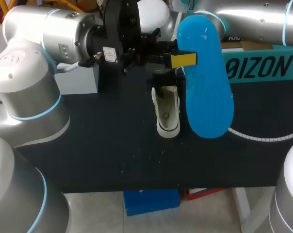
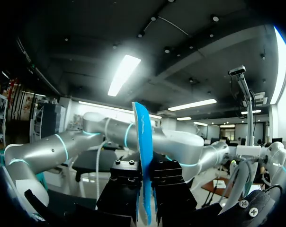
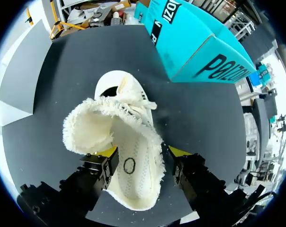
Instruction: Take the shoe out of the shoebox, open the shoe tongue, remove and reinsert the insole, then place the shoe into the shoebox
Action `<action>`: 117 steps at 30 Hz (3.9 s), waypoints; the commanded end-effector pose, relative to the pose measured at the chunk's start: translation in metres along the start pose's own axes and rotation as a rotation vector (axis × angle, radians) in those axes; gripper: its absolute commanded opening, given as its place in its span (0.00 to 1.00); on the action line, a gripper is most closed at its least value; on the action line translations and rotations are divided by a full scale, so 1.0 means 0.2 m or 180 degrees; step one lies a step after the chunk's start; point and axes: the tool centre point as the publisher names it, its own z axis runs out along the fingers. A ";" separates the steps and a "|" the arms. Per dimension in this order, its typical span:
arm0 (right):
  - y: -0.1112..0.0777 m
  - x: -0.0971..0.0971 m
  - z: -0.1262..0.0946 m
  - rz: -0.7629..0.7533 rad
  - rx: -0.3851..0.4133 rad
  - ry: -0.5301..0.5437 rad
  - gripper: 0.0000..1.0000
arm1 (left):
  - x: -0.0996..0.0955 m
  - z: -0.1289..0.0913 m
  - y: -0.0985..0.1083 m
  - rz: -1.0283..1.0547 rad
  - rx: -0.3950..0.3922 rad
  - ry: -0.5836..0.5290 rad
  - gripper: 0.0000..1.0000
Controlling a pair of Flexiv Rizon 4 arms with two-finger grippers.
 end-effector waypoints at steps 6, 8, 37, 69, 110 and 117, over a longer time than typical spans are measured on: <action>-0.05 -0.13 -0.40 -0.0549 0.0249 0.1719 1.00 | 0.00 0.01 0.00 0.0006 0.0006 -0.0010 0.00; -0.05 -0.13 -0.40 -0.0549 0.0249 0.1719 1.00 | 0.00 0.01 0.00 0.0006 0.0006 -0.0010 0.00; -0.04 -0.33 -0.52 0.0512 0.0551 0.4609 1.00 | 0.00 0.01 0.00 0.0006 0.0006 -0.0010 0.00; 0.00 -0.32 -0.50 0.0449 0.0537 0.5214 1.00 | 0.00 0.01 0.00 0.0006 0.0006 -0.0010 0.00; -0.01 -0.31 -0.49 0.0460 0.0557 0.5222 1.00 | -0.40 -0.18 0.65 0.0436 -0.0459 0.0028 0.00; -0.01 -0.31 -0.49 0.0460 0.0557 0.5222 1.00 | -0.35 -0.15 0.92 0.1294 -0.0949 -0.0283 0.00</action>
